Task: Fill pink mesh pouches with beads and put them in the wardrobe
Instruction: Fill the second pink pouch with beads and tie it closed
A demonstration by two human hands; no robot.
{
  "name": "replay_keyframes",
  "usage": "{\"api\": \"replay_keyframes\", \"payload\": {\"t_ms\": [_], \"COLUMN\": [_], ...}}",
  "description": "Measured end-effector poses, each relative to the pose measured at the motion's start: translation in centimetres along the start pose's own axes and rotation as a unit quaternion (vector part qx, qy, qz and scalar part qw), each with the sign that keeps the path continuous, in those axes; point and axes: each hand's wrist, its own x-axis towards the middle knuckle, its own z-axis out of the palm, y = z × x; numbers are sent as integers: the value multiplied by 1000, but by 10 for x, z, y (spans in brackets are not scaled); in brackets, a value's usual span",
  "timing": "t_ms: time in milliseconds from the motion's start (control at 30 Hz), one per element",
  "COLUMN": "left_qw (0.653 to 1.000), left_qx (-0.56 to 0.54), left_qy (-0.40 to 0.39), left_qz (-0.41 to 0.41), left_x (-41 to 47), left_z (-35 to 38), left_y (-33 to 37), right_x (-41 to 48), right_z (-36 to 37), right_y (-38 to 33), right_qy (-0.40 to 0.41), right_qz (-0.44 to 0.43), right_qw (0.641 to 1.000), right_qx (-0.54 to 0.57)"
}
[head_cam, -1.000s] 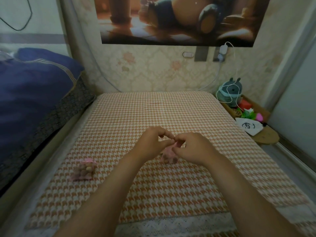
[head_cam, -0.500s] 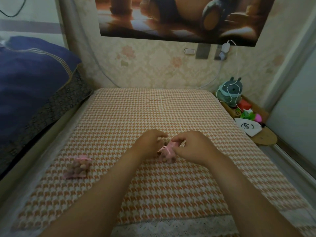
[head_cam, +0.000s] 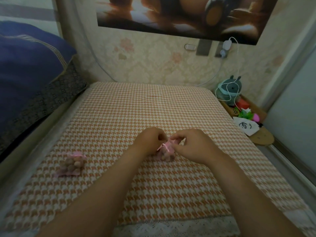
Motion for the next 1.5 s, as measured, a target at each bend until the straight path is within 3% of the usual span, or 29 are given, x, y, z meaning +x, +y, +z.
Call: {"api": "replay_keyframes", "payload": {"t_ms": [100, 233, 333, 633, 1000, 1300, 1500], "left_qw": [997, 983, 971, 995, 997, 999, 997], "left_qx": [-53, -161, -225, -84, -72, 2, 40], "left_qy": [32, 90, 70, 43, 28, 34, 61], "left_qz": [-34, 3, 31, 36, 8, -8, -40], "left_x": [-1, -9, -25, -50, -50, -49, -50], "left_z": [-10, -39, -49, -33, -33, -42, -51], "left_y": [0, 24, 45, 48, 53, 63, 71], "right_x": [-1, -2, -2, -7, -5, -1, 0], "right_z": [-1, -2, -4, -4, -3, -2, -4], "right_y": [0, -1, -3, -6, -6, -9, -16], "right_qy": [-6, -10, -18, -18, -22, -14, -10], "right_qz": [3, 7, 13, 22, 27, 25, 22], "right_qw": [1000, 1000, 1000, 1000, 999, 999, 994], "right_qx": [-7, -10, -15, -9, -10, 15, 104]}}
